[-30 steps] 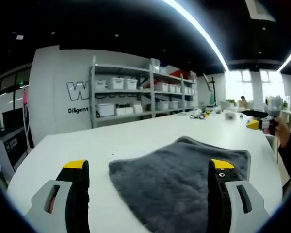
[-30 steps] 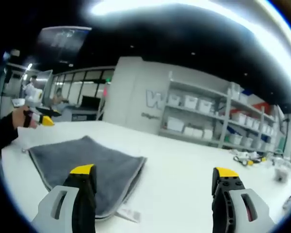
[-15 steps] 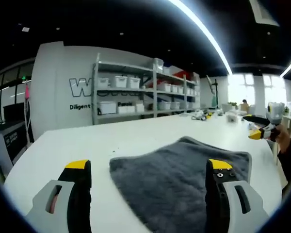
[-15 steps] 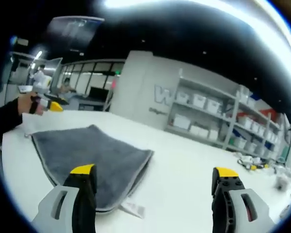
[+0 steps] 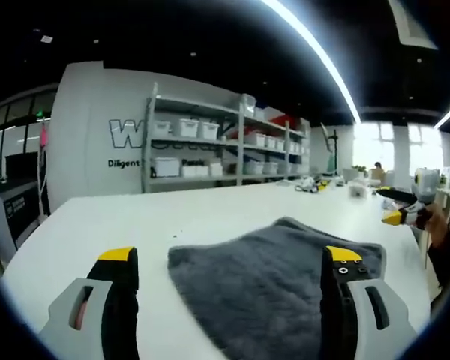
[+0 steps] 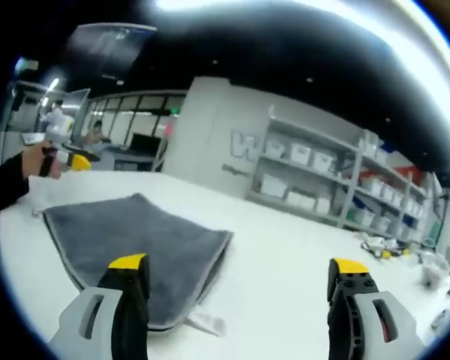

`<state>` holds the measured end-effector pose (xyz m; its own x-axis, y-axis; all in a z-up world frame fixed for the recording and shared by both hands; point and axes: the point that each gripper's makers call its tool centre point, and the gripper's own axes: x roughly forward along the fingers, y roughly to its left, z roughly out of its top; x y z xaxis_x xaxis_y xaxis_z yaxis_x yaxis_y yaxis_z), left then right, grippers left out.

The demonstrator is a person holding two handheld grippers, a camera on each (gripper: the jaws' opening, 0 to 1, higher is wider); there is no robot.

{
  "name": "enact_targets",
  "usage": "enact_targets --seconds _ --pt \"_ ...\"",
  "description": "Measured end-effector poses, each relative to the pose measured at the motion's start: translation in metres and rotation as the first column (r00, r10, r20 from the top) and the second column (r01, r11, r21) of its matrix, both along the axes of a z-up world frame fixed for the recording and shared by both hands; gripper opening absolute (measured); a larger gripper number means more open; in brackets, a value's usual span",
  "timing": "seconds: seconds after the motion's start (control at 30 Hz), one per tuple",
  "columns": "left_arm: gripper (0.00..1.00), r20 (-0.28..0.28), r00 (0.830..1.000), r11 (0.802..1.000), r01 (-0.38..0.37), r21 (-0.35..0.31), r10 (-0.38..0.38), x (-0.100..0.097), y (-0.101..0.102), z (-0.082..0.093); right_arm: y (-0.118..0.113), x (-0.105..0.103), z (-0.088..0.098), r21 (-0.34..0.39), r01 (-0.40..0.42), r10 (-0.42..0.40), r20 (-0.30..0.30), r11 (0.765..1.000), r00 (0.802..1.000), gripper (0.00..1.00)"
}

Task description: Open the folded towel by lifting each exposed corner and separating the folded layers until the towel lies flat within the target outline without major curled edges

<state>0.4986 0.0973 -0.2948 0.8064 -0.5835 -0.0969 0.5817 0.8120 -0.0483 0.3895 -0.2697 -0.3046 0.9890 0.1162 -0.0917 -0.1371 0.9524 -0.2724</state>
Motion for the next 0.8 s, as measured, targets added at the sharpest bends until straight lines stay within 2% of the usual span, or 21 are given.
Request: enact_targets --seconds 0.07,0.1,0.13,0.2,0.3,0.43,0.57,0.63,0.7,0.73,0.8 --pt "0.98 -0.014 1.0 1.0 0.001 -0.013 -0.001 -0.001 0.001 0.005 0.007 -0.003 -0.003 -0.022 0.007 -0.007 0.005 1.0 1.0 1.0" --pt "0.97 -0.012 1.0 0.999 0.016 -0.028 -0.017 -0.003 0.0 0.014 0.016 -0.008 -0.008 -0.091 -0.021 0.021 -0.006 0.996 1.0 1.0" --pt "0.97 -0.012 1.0 0.999 0.021 -0.031 -0.022 -0.003 0.0 0.016 0.016 -0.009 -0.009 -0.089 -0.015 0.015 -0.008 0.996 1.0 1.0" --pt "0.96 -0.009 0.998 0.998 0.054 -0.031 -0.055 -0.005 -0.004 0.034 0.012 -0.012 -0.01 -0.087 -0.002 0.001 -0.012 0.996 1.0 1.0" --pt "0.95 0.028 0.996 0.995 0.086 0.051 -0.087 -0.009 -0.018 0.057 -0.007 -0.016 -0.001 -0.042 0.089 -0.088 0.038 0.995 0.995 1.0" --pt "0.96 0.062 0.989 0.979 0.12 0.163 -0.131 -0.011 -0.037 0.077 0.002 -0.023 -0.005 -0.05 0.068 -0.066 0.045 0.996 0.997 1.0" --pt "0.96 0.074 0.981 0.946 0.151 0.287 -0.179 -0.005 -0.056 0.094 -0.007 -0.026 -0.001 -0.045 0.071 -0.068 0.056 0.996 0.996 1.0" --pt "0.91 0.091 0.979 0.928 0.14 0.345 -0.181 0.001 -0.062 0.102 -0.007 -0.03 0.001 -0.048 0.068 -0.065 0.059 0.997 0.996 0.99" --pt "0.85 0.15 0.976 0.925 0.094 0.369 -0.159 0.008 -0.066 0.117 -0.01 -0.034 0.005 -0.04 0.076 -0.073 0.072 0.996 0.995 0.99" --pt "0.85 0.185 0.97 0.923 0.076 0.376 -0.155 0.012 -0.072 0.127 -0.01 -0.036 0.006 -0.035 0.076 -0.073 0.081 0.997 0.994 0.99" --pt "0.86 0.177 0.97 0.919 0.088 0.385 -0.167 0.013 -0.081 0.134 -0.01 -0.038 0.005 -0.038 0.079 -0.075 0.093 0.996 0.993 0.99"
